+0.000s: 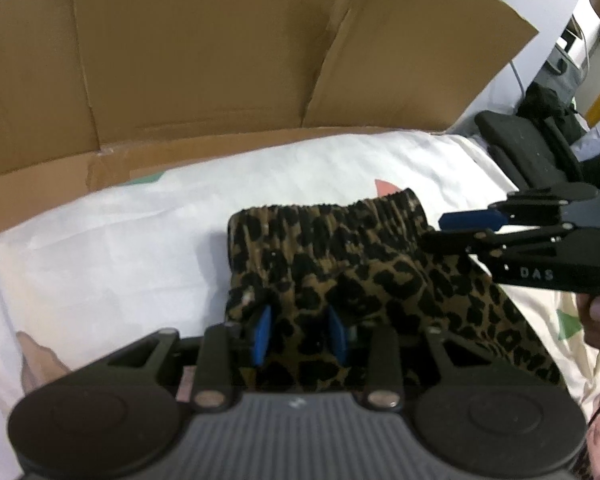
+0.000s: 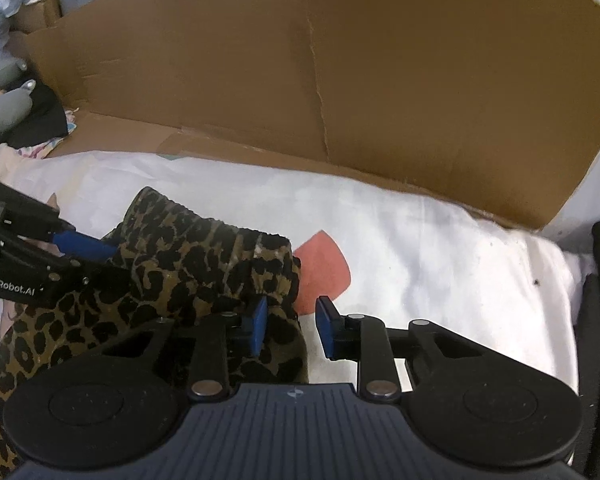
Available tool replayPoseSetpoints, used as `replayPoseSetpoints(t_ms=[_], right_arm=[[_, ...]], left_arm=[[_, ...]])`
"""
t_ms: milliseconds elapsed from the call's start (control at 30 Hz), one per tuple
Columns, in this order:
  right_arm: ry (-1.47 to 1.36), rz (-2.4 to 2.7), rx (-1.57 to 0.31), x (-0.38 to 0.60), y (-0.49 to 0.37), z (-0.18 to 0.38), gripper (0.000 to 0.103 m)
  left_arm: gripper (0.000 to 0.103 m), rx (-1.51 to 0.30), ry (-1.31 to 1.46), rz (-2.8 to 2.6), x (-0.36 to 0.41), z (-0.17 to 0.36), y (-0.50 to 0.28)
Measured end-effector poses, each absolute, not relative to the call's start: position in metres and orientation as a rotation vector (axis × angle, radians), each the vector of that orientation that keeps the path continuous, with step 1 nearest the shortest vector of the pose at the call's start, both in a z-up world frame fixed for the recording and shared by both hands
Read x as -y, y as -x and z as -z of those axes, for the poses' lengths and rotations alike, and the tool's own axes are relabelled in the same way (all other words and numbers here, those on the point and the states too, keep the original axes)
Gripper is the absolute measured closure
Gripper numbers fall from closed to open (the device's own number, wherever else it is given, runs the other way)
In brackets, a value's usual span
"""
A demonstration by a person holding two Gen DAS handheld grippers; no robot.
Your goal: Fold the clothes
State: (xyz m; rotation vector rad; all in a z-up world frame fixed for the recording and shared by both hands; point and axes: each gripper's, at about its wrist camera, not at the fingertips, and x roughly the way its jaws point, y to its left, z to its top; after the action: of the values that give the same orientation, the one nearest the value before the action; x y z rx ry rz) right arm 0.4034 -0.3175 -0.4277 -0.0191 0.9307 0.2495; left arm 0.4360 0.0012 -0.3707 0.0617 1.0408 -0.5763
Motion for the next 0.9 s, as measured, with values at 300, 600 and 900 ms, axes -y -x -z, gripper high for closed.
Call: replayPoseSetpoints(t_ms=[300,600,900], right_arm=[[-0.053,-0.206,-0.906,0.334,-0.404,0.404,0.086],[-0.070,-0.398,-0.850,0.294,-0.372,0.385,0.086],[0.007,-0.389,-0.920,0.262,-0.382,0.420,0.086]], left_arm=[[0.072,-0.993,-0.050,0.609,0.000,0.347,-0.434],[0.074,-0.946,-0.028,0.640,0.005,0.333,-0.434],[0.074,-0.960,-0.092,0.613,0.020,0.356,-0.440]])
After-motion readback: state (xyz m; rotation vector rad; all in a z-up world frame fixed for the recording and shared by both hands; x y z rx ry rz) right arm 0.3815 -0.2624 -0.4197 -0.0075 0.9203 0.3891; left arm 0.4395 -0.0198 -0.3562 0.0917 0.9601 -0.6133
